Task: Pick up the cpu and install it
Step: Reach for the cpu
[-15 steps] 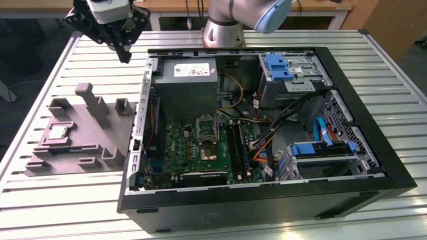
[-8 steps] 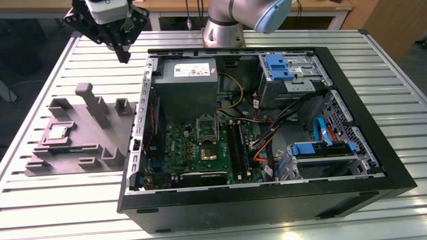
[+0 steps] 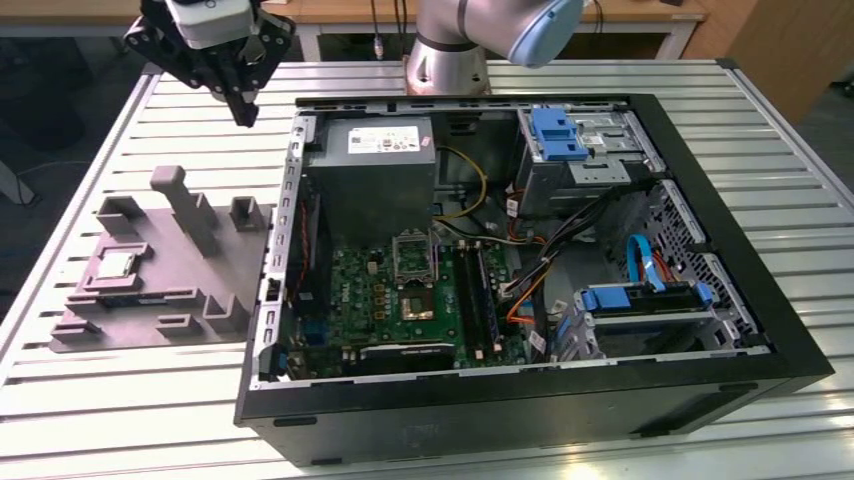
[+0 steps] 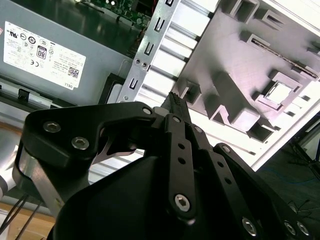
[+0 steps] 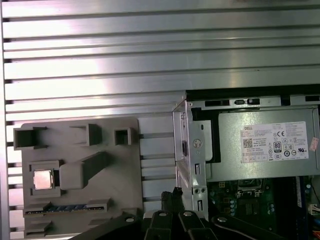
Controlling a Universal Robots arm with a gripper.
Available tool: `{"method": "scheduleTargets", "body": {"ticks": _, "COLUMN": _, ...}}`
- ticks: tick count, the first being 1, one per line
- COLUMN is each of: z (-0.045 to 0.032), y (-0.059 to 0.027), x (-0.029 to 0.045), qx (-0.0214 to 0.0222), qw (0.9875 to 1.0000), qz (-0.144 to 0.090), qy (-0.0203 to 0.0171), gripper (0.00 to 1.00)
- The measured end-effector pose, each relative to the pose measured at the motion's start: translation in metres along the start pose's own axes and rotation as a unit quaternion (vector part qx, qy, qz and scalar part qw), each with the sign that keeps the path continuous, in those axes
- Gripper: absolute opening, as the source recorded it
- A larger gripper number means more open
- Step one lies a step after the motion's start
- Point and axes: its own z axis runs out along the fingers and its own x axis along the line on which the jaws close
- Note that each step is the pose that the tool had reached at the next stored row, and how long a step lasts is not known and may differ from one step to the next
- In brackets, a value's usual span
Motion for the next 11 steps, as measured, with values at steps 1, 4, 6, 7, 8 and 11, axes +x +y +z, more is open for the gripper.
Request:
{"method": "scheduleTargets", "body": {"ticks": 1, "z": 0.0, "y": 0.0, "x": 0.0003, "qx": 0.0, "qw": 1.0, "qz": 0.0, "qy": 0.0, "gripper": 0.11}}
{"method": "scheduleTargets", "body": {"ticks": 4, "z": 0.0, "y": -0.0001, "x": 0.0014, "qx": 0.0, "qw": 1.0, "qz": 0.0, "qy": 0.0001, "gripper": 0.11}}
{"method": "scheduleTargets", "body": {"ticks": 6, "z": 0.0001, "y": -0.0001, "x": 0.002, "qx": 0.0, "qw": 1.0, "qz": 0.0, "qy": 0.0, "gripper": 0.11}}
{"method": "scheduleTargets", "body": {"ticks": 7, "z": 0.0001, "y": -0.0002, "x": 0.0023, "qx": 0.0, "qw": 1.0, "qz": 0.0, "qy": 0.0, "gripper": 0.11}}
{"method": "scheduleTargets", "body": {"ticks": 8, "z": 0.0002, "y": -0.0002, "x": 0.0026, "qx": 0.0, "qw": 1.0, "qz": 0.0, "qy": 0.0, "gripper": 0.11}}
{"method": "scheduleTargets", "body": {"ticks": 11, "z": 0.0002, "y": -0.0003, "x": 0.0036, "qx": 0.0, "qw": 1.0, "qz": 0.0, "qy": 0.0, "gripper": 0.11}}
